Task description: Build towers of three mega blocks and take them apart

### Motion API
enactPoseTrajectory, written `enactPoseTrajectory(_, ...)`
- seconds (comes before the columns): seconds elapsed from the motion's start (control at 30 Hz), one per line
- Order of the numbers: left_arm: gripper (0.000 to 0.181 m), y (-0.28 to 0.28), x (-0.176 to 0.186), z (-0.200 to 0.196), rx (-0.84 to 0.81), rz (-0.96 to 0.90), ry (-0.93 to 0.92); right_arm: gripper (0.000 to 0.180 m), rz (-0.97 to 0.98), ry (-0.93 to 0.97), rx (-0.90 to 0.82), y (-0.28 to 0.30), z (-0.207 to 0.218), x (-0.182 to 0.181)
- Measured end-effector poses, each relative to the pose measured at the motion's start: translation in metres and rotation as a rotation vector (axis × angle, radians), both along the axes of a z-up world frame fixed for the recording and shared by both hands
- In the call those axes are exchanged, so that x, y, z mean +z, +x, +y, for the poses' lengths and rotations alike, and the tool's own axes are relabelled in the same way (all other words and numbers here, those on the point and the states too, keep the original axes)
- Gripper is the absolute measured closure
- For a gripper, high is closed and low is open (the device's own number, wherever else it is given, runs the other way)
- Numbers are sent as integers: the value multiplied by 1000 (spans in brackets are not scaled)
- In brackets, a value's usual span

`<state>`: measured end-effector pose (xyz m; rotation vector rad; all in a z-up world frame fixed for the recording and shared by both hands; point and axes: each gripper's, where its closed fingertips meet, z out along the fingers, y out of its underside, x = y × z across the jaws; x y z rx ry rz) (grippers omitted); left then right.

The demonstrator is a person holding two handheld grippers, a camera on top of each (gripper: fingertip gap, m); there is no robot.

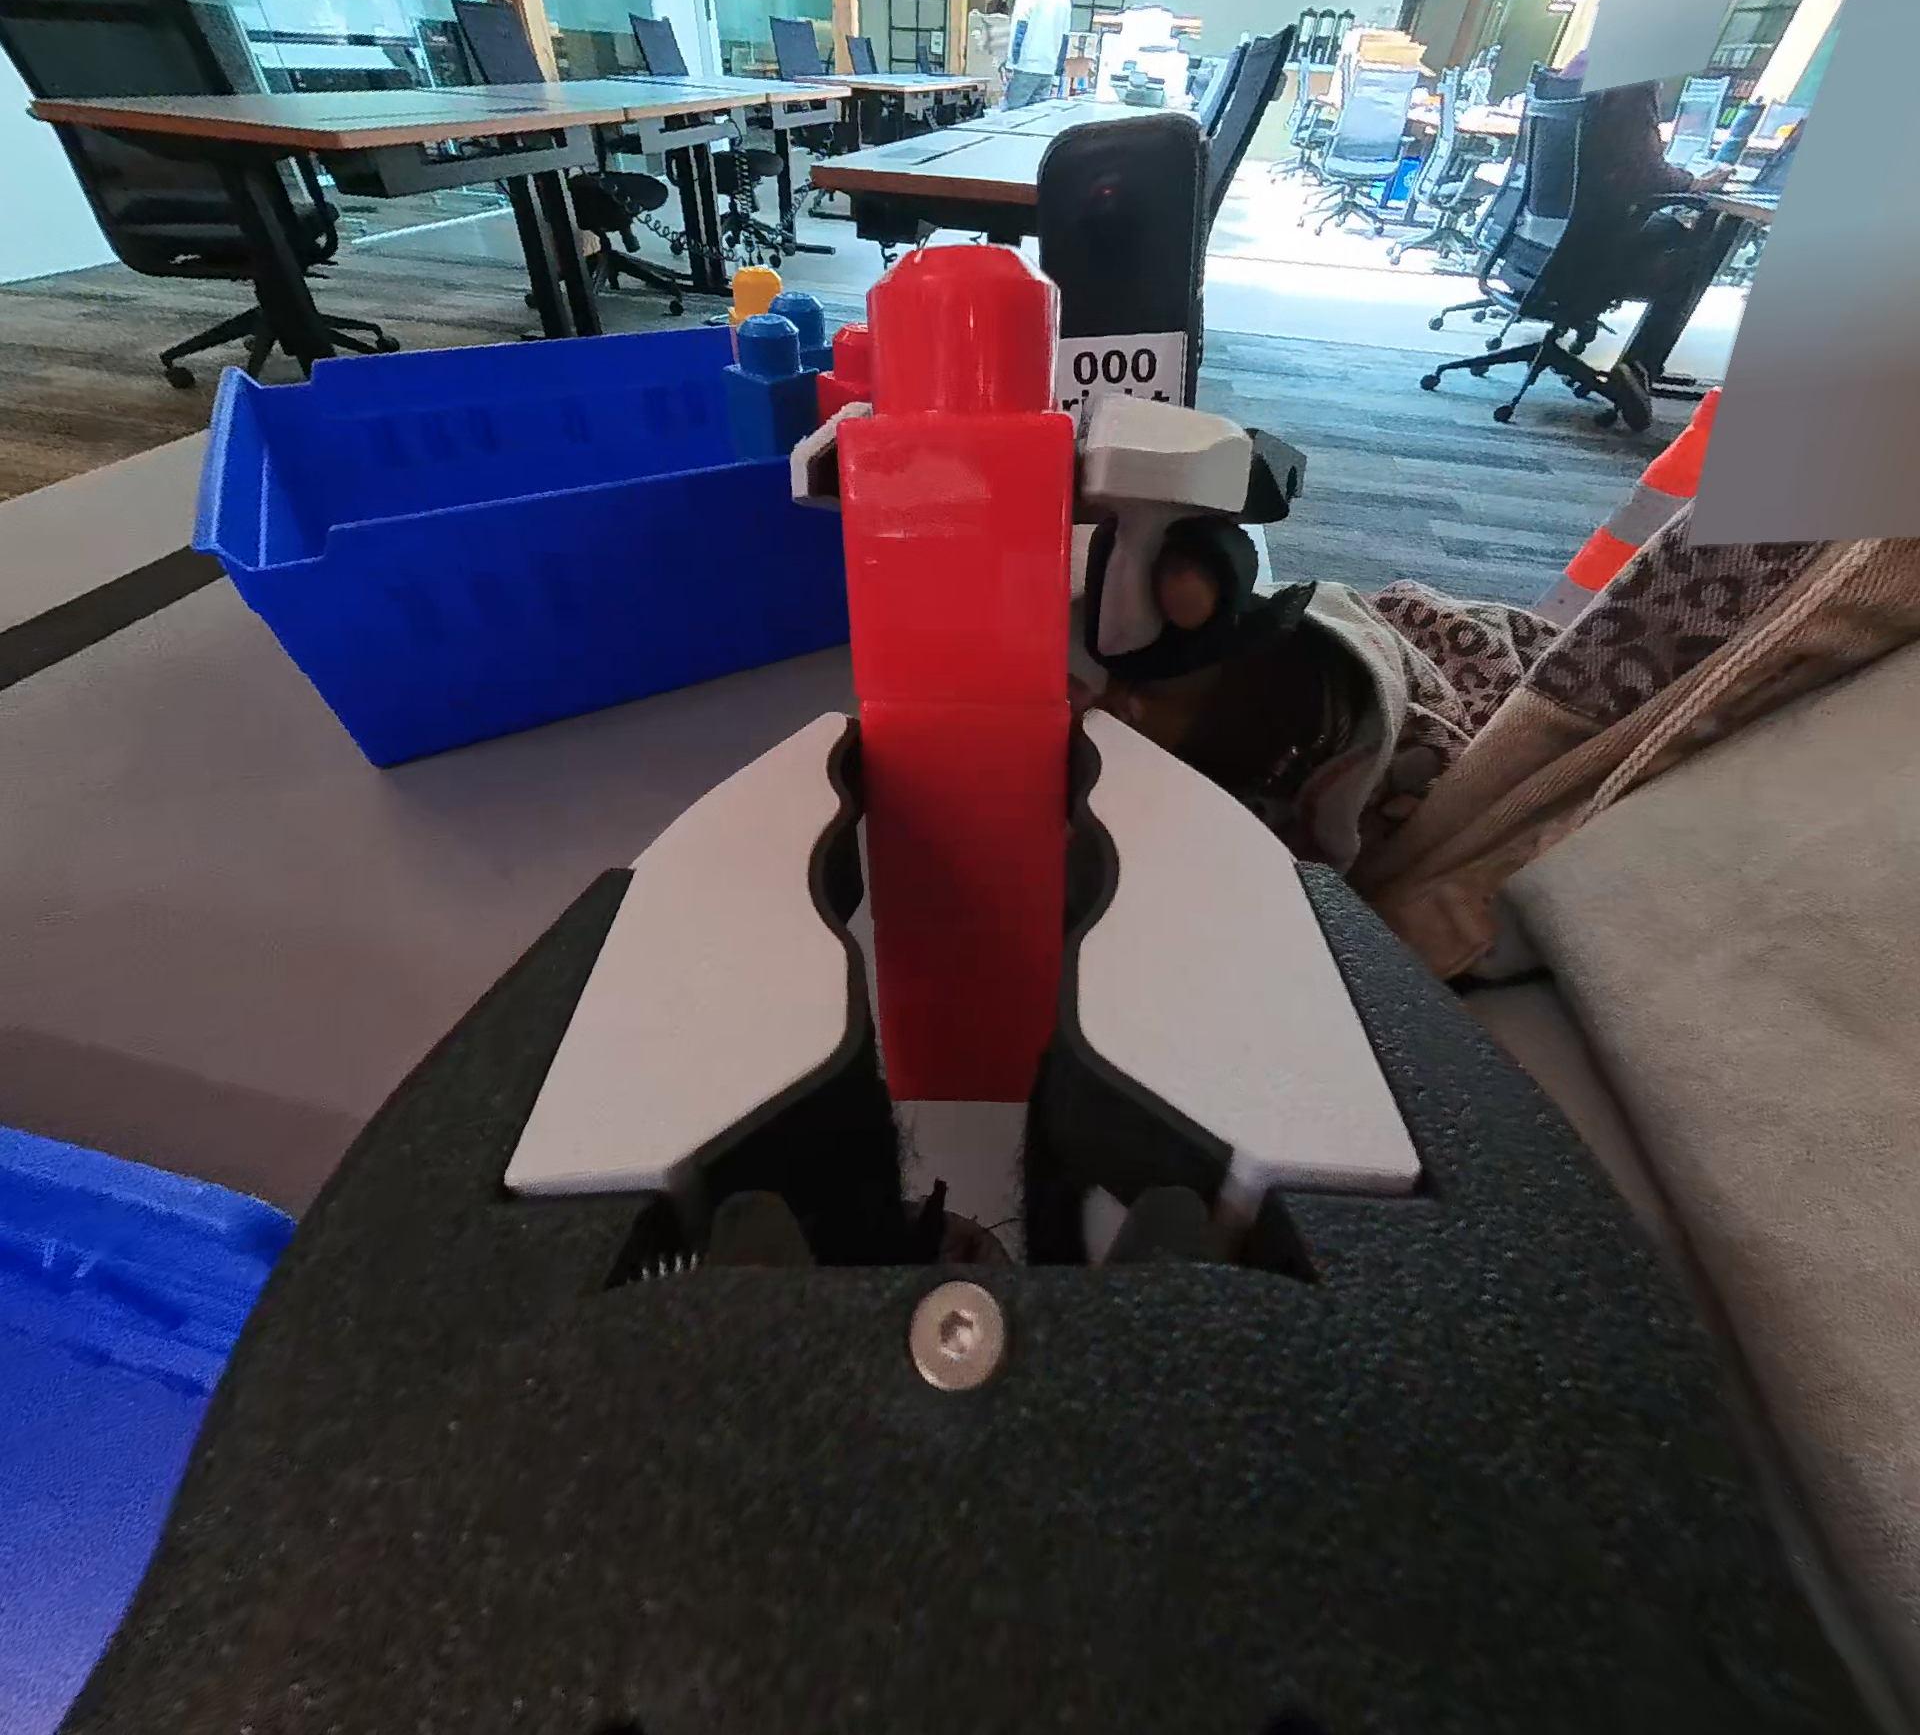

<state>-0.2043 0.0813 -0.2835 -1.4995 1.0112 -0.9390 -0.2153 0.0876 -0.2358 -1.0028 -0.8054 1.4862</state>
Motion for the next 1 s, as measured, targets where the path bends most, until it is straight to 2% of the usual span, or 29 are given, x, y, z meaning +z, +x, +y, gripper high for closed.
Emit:
enactPoseTrajectory(0.03,145,0,0,1,2,1,-1,143,-3,3,-3,0,0,0)
enactPoseTrajectory(0.47,142,3,8,4,2,-21,46,143,-34,158,-101,1,-4,8)
enactPoseTrajectory(0.83,143,2,13,-1,15,-12,101,143,-17,174,-94,3,-13,13)
enactPoseTrajectory(1.0,142,-6,25,-3,20,-97,112,143,-47,152,-90,-4,-13,22)
